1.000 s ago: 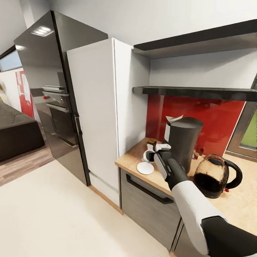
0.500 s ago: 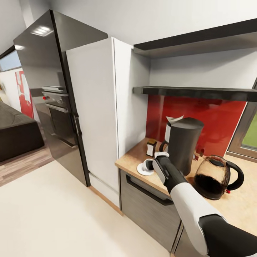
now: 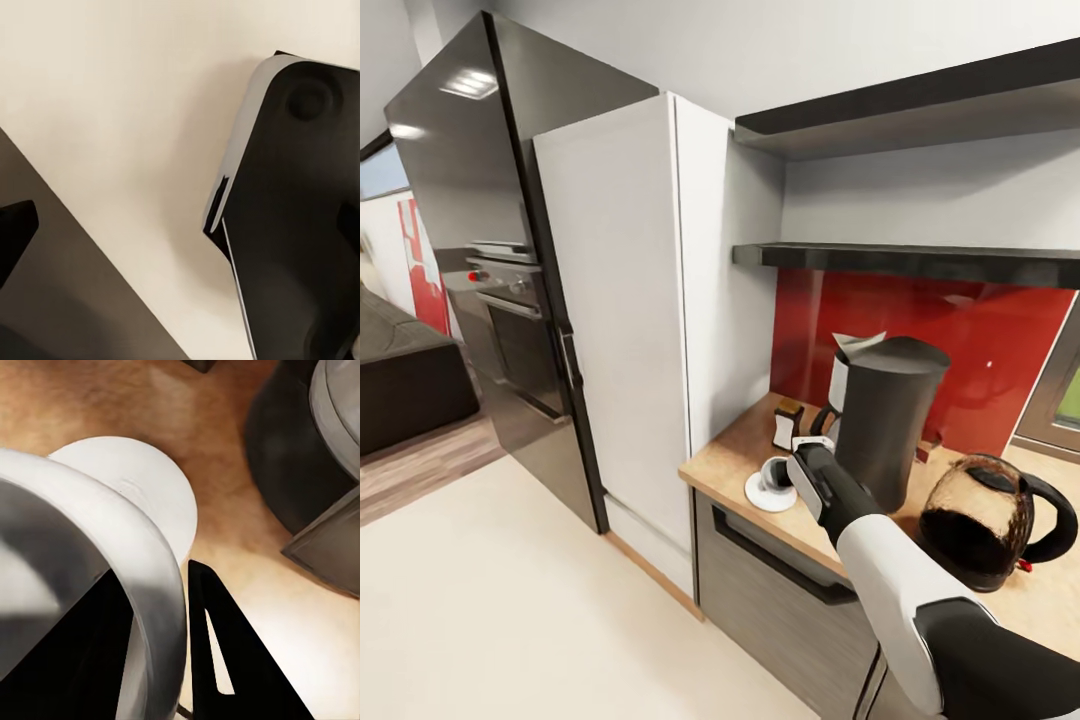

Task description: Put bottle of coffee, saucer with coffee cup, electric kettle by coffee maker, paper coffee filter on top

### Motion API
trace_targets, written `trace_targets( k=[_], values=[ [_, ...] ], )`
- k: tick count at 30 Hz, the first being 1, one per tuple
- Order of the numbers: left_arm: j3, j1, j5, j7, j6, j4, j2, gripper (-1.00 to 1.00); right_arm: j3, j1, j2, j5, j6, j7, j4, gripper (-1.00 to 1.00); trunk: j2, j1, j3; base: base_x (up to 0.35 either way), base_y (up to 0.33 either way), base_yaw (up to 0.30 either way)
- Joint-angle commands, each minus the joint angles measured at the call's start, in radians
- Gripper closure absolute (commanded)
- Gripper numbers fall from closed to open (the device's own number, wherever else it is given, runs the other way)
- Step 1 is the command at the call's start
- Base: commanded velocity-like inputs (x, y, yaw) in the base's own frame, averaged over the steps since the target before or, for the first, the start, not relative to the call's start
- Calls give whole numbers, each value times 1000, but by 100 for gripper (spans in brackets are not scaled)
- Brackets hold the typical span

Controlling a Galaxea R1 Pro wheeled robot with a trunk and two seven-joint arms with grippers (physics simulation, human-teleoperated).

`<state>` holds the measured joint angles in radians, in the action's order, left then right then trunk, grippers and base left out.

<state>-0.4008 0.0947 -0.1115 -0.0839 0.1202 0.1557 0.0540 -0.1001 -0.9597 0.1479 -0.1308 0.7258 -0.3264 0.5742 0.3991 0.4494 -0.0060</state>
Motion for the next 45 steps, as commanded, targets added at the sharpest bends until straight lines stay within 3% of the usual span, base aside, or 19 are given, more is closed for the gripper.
trace_targets(
  k=[1, 45],
  values=[
    [-5, 0, -11, -2, 2, 1, 0, -100, -5, 0, -1, -11, 3, -8, 0, 100, 1, 1, -1, 137, 0, 0],
    [-5, 0, -10, -2, -2, 0, -1, -100, -4, -1, 1, -12, 3, -6, -117, 100, 1, 1, -1, 45, 0, 0]
  ],
)
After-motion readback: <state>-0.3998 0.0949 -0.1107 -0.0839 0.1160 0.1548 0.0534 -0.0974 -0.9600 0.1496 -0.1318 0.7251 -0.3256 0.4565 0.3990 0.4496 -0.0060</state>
